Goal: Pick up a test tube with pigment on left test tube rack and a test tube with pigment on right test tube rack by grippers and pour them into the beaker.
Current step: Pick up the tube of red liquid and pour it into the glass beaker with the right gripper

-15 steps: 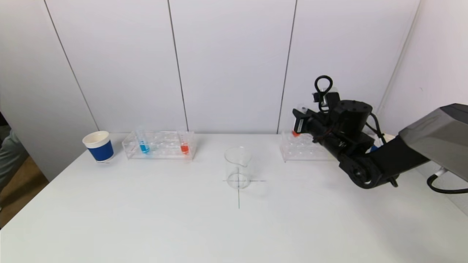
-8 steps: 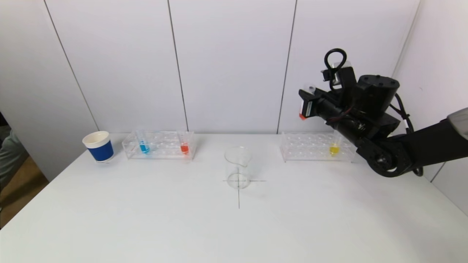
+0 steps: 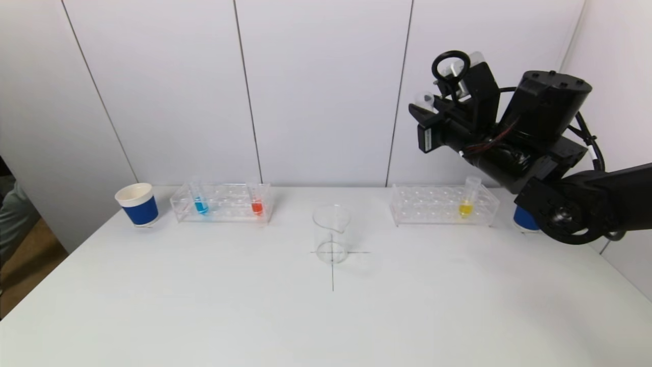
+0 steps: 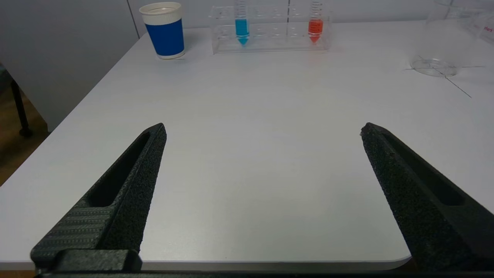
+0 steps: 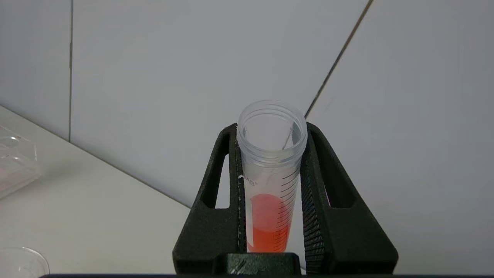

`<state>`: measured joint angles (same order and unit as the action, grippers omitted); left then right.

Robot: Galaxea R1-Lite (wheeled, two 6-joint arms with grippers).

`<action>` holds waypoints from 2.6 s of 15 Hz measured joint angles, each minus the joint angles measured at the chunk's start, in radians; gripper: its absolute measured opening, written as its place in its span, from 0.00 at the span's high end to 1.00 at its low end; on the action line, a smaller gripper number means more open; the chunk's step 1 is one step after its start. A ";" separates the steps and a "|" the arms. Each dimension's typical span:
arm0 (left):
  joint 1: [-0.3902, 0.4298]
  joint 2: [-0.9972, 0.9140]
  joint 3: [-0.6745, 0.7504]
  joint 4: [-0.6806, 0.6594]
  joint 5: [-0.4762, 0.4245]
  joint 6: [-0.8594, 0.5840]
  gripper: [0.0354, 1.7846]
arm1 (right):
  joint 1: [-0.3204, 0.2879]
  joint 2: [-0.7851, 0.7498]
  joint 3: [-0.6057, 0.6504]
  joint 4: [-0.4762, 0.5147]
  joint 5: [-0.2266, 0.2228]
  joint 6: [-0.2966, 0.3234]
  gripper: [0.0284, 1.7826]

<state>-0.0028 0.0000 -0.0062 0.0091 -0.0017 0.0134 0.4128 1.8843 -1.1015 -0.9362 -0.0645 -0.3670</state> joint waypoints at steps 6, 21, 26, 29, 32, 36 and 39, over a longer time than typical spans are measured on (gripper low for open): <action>0.000 0.000 0.000 0.000 0.000 0.000 0.01 | 0.054 0.023 -0.005 -0.011 0.046 -0.083 0.75; 0.000 0.000 0.000 0.000 0.000 0.000 0.01 | 0.022 0.283 -0.069 -0.309 0.385 -0.257 0.75; 0.000 0.000 0.000 0.000 0.000 0.000 0.01 | -0.009 0.323 -0.068 -0.327 0.473 -0.319 0.75; 0.000 0.000 0.000 0.000 0.000 0.000 0.01 | -0.025 0.360 -0.069 -0.417 0.523 -0.341 0.75; 0.000 0.000 0.000 0.000 0.000 0.000 0.01 | -0.031 0.385 -0.069 -0.442 0.542 -0.346 0.75; 0.000 0.000 0.000 0.000 0.000 0.000 0.01 | -0.028 0.400 -0.069 -0.444 0.586 -0.370 0.75; 0.000 0.000 0.000 0.000 0.000 0.000 0.01 | -0.015 0.409 -0.069 -0.435 0.614 -0.409 0.75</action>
<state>-0.0032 0.0000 -0.0062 0.0089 -0.0017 0.0134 0.3979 2.2936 -1.1709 -1.3715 0.5494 -0.7760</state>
